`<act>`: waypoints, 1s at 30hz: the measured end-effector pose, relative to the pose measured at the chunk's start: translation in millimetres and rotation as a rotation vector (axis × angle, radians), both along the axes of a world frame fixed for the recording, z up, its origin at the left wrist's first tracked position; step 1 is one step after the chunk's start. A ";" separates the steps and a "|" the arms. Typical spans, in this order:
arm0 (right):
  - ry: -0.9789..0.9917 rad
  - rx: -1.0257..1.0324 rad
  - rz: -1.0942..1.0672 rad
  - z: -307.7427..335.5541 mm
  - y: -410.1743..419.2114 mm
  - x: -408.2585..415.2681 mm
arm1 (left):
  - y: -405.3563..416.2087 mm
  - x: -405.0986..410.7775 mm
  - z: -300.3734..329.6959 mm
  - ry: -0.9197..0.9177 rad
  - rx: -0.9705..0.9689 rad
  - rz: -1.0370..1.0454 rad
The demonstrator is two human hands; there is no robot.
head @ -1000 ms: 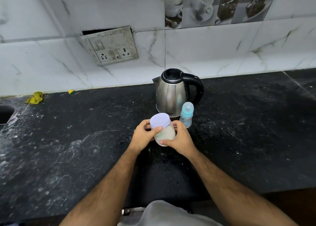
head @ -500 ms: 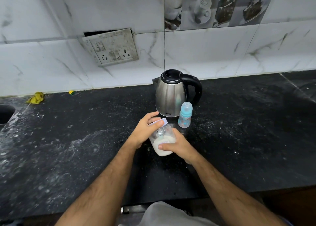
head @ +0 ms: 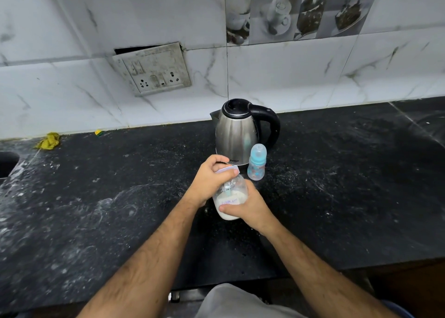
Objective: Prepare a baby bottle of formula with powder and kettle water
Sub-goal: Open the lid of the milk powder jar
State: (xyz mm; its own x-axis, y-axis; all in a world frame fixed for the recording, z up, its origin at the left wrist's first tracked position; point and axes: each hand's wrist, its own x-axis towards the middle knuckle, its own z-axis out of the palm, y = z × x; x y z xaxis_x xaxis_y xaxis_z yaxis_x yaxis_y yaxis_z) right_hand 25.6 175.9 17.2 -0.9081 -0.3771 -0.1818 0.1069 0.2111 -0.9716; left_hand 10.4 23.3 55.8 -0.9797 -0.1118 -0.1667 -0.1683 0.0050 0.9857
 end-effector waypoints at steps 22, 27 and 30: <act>-0.020 0.034 0.050 -6.3 12.8 -16.2 | -13.8 11.6 16.3 -0.072 -0.205 -0.079; -0.025 0.049 0.013 -14.9 17.9 -16.3 | -28.8 25.4 9.3 -0.097 -0.120 -0.061; -0.030 0.072 0.014 -17.6 17.4 -10.8 | -28.5 26.8 4.2 -0.100 -0.148 -0.018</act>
State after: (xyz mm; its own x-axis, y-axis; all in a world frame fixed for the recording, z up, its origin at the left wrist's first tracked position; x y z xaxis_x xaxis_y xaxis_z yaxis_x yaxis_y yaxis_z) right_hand 14.7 193.3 -0.4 -0.8966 -0.3750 -0.2358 0.1321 0.2818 -0.9503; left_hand 37.2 -5.2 60.0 -0.9610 -0.1251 -0.2467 -0.2643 0.1527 0.9523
